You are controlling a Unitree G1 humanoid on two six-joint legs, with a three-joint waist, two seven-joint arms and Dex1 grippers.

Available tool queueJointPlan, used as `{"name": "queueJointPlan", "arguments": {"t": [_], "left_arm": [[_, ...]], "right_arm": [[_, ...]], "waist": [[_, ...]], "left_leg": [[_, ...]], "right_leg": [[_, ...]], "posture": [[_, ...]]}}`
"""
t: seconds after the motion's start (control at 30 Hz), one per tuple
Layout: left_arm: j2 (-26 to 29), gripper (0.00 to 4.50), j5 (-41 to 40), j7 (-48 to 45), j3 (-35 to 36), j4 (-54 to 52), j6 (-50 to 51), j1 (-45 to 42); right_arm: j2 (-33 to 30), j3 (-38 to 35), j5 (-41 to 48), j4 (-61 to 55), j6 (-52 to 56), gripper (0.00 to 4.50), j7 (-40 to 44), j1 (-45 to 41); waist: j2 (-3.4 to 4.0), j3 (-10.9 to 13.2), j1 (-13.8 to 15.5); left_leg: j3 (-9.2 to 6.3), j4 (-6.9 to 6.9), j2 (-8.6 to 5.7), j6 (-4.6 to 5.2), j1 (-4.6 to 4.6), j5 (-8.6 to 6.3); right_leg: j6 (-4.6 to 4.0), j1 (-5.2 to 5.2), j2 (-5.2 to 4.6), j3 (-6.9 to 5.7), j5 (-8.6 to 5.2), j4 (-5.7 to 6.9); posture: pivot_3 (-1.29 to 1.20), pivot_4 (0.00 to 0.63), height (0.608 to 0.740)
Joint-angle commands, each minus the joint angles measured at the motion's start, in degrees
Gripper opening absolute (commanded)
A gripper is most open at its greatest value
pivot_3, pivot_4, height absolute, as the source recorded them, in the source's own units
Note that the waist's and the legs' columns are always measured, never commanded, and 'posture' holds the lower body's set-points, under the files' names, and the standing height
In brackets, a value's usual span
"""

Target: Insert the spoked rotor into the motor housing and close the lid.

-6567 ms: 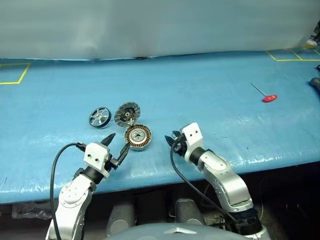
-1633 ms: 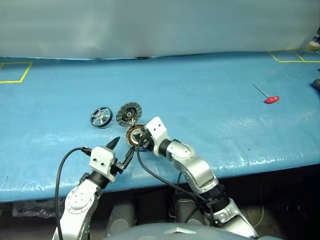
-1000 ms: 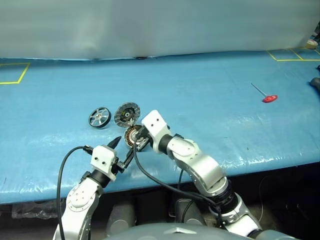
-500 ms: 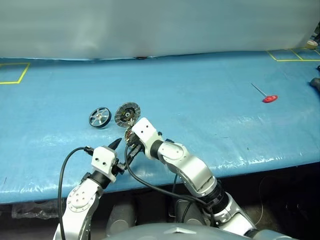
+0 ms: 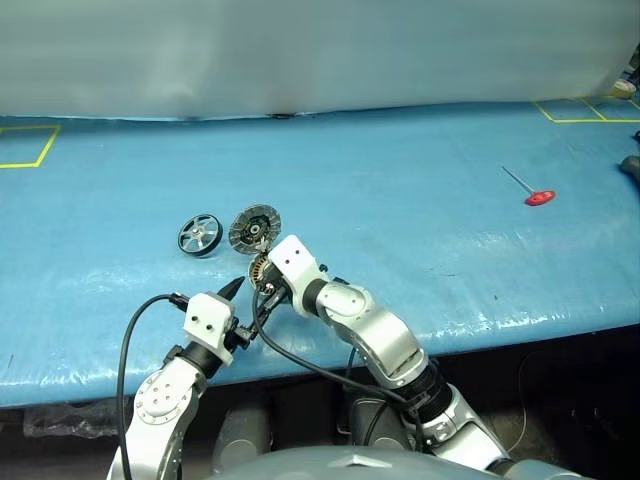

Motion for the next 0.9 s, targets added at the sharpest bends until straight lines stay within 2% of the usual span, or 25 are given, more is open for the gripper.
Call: {"name": "queueJointPlan", "arguments": {"t": [0.03, 0.9], "left_arm": [[-0.3, 3.21, -0.9, -0.3, -0.3, -1.9, -1.1, 0.2], [-0.1, 3.21, -0.8, -0.8, -0.4, -1.2, -1.4, -0.3]], "right_arm": [[-0.1, -1.6, -0.7, 0.6, -1.4, 0.02, -0.3, -0.5], [-2.7, -2.9, 1.3, -8.9, 1.3, 0.02, 2.1, 3.6]], "waist": [[0.00, 0.0, 0.0], [0.00, 0.0, 0.1]], "left_leg": [[0.00, 0.00, 0.00, 0.00, 0.00, 0.00], [0.00, 0.00, 0.00, 0.00, 0.00, 0.00]], "right_leg": [[0.00, 0.01, 0.00, 0.00, 0.00, 0.00], [0.00, 0.00, -0.01, 0.00, 0.00, -0.01]], "posture": [[0.00, 0.150, 0.740], [0.00, 0.150, 0.740]]}}
